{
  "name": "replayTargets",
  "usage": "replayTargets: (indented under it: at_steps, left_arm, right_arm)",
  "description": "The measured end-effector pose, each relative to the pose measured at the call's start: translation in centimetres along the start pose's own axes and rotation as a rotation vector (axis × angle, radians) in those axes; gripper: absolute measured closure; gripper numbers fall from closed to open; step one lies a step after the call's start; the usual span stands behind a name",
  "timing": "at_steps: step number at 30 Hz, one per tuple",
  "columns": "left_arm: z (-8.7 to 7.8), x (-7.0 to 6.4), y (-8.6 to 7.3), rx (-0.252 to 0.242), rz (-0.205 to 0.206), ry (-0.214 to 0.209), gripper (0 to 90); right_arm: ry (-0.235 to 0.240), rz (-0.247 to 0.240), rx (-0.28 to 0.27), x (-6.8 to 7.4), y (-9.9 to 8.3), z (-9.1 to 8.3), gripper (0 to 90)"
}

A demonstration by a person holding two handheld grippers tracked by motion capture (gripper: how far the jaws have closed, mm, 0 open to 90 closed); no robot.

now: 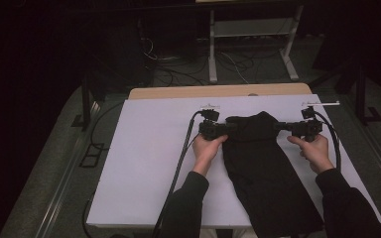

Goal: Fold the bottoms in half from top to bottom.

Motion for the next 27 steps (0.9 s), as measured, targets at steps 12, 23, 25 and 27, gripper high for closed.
replayTargets:
  at_steps: [12,23,25,27]
  left_arm:
    - [-0.9,-0.9,-0.9,0.013,0.017,0.000,86.2]
    - [-1.3,-2.7,-1.0,0.020,0.051,-0.026,86.1]
    - [-1.3,-3.0,-1.0,0.025,0.060,-0.029,86.2]
    - [-1.3,-3.2,-1.1,0.029,0.064,-0.032,86.2]
  right_arm:
    - [0.001,-0.013,0.013,0.7,-0.7,-0.5,83.3]
    - [-0.004,-0.017,0.016,1.1,-1.3,-1.1,83.3]
    - [-0.002,-0.016,0.016,1.1,-1.4,-1.3,83.3]
    - [-0.003,-0.018,0.018,1.2,-1.5,-1.4,83.3]
Point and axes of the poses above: each handheld gripper's, and its own axes: z roughly forward along the jaws, y roughly out of its top, x roughly to its left, the point moved 9 cm from there along z, roughly forward along the jaws, and after that the axes turned 5 degrees about -x, right-handed, at the moved point
